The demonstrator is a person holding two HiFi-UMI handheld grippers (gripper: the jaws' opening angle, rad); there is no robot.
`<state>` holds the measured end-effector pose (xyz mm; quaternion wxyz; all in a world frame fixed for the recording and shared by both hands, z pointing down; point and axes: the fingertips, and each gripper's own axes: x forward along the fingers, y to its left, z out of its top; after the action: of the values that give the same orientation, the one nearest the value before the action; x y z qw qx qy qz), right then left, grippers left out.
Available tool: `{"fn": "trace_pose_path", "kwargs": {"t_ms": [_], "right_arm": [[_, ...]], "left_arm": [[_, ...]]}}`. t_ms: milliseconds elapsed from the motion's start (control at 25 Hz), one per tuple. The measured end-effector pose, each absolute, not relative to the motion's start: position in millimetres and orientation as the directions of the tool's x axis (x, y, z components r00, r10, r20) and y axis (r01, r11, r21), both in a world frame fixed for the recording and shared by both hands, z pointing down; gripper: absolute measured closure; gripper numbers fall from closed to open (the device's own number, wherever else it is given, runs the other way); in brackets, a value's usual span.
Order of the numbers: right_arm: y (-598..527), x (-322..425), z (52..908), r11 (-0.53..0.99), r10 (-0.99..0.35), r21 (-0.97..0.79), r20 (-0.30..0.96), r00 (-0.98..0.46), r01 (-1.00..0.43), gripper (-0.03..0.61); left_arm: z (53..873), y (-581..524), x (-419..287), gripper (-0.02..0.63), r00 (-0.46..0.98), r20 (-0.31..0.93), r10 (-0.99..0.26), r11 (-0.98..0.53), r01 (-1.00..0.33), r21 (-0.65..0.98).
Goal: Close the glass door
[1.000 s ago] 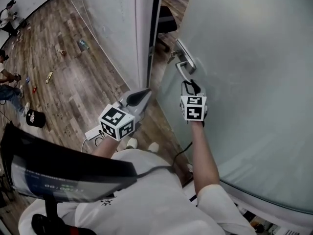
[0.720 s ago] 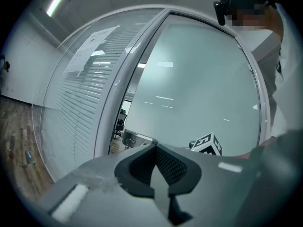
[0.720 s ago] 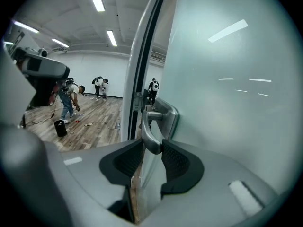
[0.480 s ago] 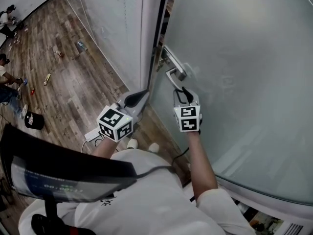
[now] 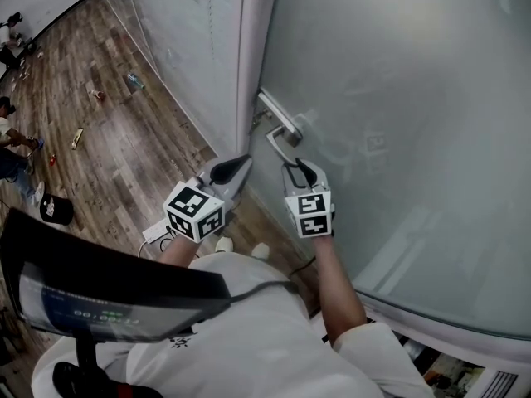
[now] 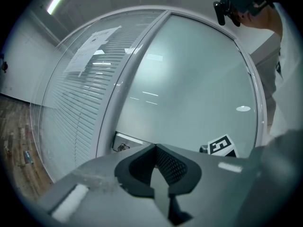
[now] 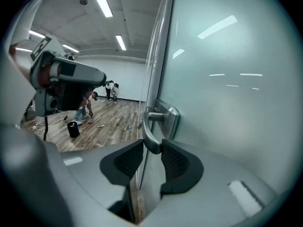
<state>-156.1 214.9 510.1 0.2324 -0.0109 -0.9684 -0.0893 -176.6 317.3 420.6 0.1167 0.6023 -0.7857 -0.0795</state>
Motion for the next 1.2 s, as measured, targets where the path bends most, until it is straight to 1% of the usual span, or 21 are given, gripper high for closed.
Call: {"fn": "trace_pose_path", "kwargs": {"t_ms": [360, 800, 1040, 1120, 1200], "right_arm": [[218.1, -156.3, 505.7, 0.982, -0.019, 0.177, 0.462, -0.887, 0.071, 0.454], [215.0, -152.9, 502.6, 0.977, -0.081, 0.214, 0.461, -0.884, 0.022, 0.435], [215.6, -148.4, 488.5, 0.981, -0.085, 0.194, 0.425, -0.901, -0.001, 0.435], [213.9, -143.5, 479.3, 0.984, -0.085, 0.176, 0.394, -0.915, -0.016, 0.436], [212.4, -136.1, 468.2, 0.989, -0.083, 0.142, 0.352, -0.932, -0.035, 0.450]], "left_arm": [[417.9, 313.2, -183.0, 0.615, -0.240, 0.082, -0.967, 0.253, -0.930, 0.266], [411.2, 301.9, -181.8, 0.615, -0.212, 0.071, -0.975, 0.223, -0.942, 0.249], [410.9, 303.4, -183.9, 0.615, -0.212, 0.072, -0.975, 0.224, -0.943, 0.247], [409.3, 302.6, -181.3, 0.615, -0.210, 0.068, -0.975, 0.220, -0.944, 0.245], [407.1, 301.7, -179.0, 0.615, -0.205, 0.063, -0.977, 0.215, -0.946, 0.243]]}}
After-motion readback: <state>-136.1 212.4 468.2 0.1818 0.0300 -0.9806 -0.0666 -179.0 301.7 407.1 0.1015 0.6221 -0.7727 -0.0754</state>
